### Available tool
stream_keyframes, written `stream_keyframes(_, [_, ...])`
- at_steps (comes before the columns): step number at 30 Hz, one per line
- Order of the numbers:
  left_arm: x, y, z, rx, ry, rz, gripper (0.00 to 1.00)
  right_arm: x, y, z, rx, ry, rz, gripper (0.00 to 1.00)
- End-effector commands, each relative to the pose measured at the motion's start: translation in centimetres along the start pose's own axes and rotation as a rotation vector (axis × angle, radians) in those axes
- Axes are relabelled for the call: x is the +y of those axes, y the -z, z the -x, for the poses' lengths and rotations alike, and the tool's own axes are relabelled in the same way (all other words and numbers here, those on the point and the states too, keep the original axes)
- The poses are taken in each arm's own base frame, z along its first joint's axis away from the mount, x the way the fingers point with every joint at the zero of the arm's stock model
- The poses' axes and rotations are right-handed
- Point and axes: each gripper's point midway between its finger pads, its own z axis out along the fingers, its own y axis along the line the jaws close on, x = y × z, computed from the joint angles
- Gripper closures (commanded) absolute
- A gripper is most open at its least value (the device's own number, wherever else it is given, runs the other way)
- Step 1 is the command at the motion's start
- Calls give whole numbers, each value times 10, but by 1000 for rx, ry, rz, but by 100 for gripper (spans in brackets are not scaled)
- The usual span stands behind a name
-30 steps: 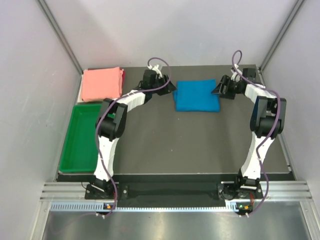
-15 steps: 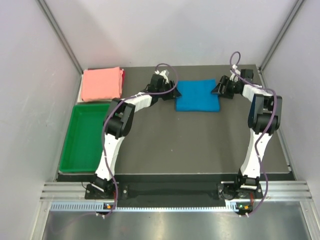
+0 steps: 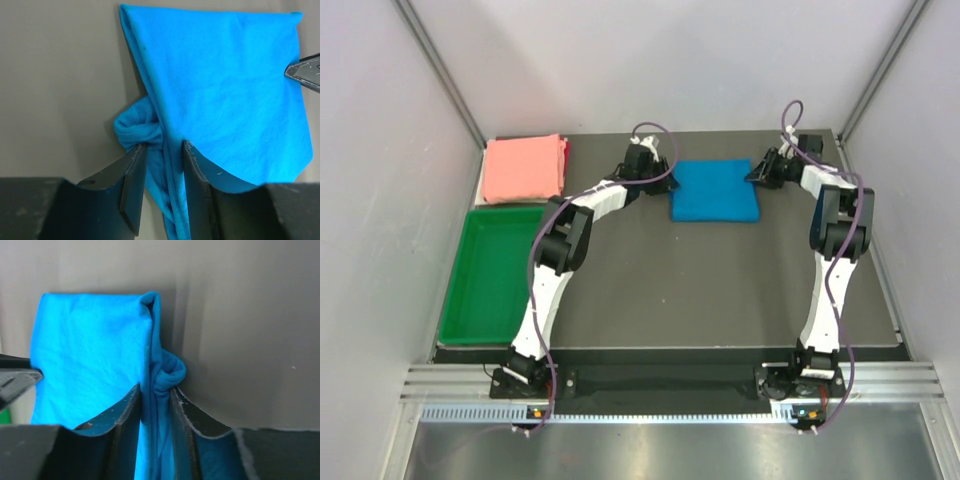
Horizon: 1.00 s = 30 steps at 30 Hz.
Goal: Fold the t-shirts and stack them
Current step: Fold the tshirt
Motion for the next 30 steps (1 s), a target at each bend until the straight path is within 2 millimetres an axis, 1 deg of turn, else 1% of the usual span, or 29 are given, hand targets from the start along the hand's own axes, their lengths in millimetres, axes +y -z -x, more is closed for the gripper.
stream_keyframes(1, [27, -1, -12, 35, 27, 86, 60, 2, -14, -4, 1, -63, 59, 72])
stream_keyframes(2, [30, 3, -13, 37, 30, 104, 60, 4, -15, -7, 9, -92, 68, 72])
stream_keyframes(3, [28, 10, -5, 20, 33, 107, 60, 4, -16, -11, 19, -111, 76, 73])
stream_keyframes(4, [38, 15, -16, 37, 42, 131, 60, 7, -17, -16, 34, -126, 102, 74])
stream_keyframes(5, [41, 20, -17, 35, 44, 136, 60, 13, -17, -13, 21, -135, 131, 74])
stream_keyframes(6, [35, 28, -3, -3, 42, 115, 60, 13, -18, -24, 35, -152, 143, 74])
stream_keyframes(7, [42, 33, -15, 21, 54, 125, 60, 20, -16, -25, 34, -152, 160, 74])
stream_keyframes(8, [42, 38, -16, 26, 55, 122, 60, 23, -20, -35, 50, -156, 166, 75])
stream_keyframes(9, [42, 47, -18, 33, 58, 127, 60, 26, -20, -41, 62, -155, 172, 75])
stream_keyframes(10, [42, 53, -18, 38, 54, 130, 60, 32, -18, -42, 65, -145, 179, 75])
stream_keyframes(11, [42, 59, -19, 42, 55, 137, 60, 39, -19, -49, 78, -129, 184, 75])
stream_keyframes(12, [41, 70, -22, 52, 61, 136, 60, 37, -18, -61, 98, -138, 173, 75])
stream_keyframes(13, [40, 76, -24, 60, 64, 137, 60, 42, -14, -60, 90, -121, 170, 75])
stream_keyframes(14, [39, 82, -24, 61, 68, 137, 60, 43, -16, -72, 112, -121, 164, 75])
stream_keyframes(15, [37, 96, -31, 84, 77, 147, 59, 47, -16, -77, 119, -116, 167, 75])
stream_keyframes(17, [36, 109, -38, 108, 78, 160, 56, 57, -16, -86, 141, -91, 173, 75])
stream_keyframes(18, [36, 118, -39, 111, 75, 170, 54, 55, -16, -88, 146, -87, 168, 75])
stream_keyframes(19, [38, 125, -44, 130, 80, 188, 53, 69, -23, -102, 183, -69, 175, 75])
stream_keyframes(20, [39, 130, -46, 141, 87, 204, 52, 76, -26, -110, 201, -55, 179, 75])
stream_keyframes(21, [38, 137, -46, 140, 87, 211, 52, 79, -28, -114, 209, -52, 180, 75])
stream_keyframes(22, [41, 142, -49, 148, 92, 231, 51, 82, -28, -114, 202, -41, 184, 75])
stream_keyframes(23, [43, 146, -50, 150, 94, 246, 50, 84, -30, -123, 215, -51, 182, 75])
stream_keyframes(24, [45, 151, -50, 149, 92, 261, 49, 85, -31, -125, 217, -55, 182, 75])
stream_keyframes(26, [54, 159, -54, 168, 96, 310, 49, 86, -31, -130, 224, -66, 184, 75])
stream_keyframes(27, [56, 162, -52, 168, 93, 318, 48, 86, -31, -132, 227, -67, 184, 75])
stream_keyframes(28, [58, 164, -52, 169, 93, 325, 48, 89, -28, -130, 218, -57, 189, 75])
stream_keyframes(29, [59, 166, -52, 170, 94, 322, 44, 86, -26, -137, 230, -65, 181, 75])
stream_keyframes(30, [56, 165, -50, 156, 79, 287, 41, 86, -24, -138, 231, -62, 179, 74])
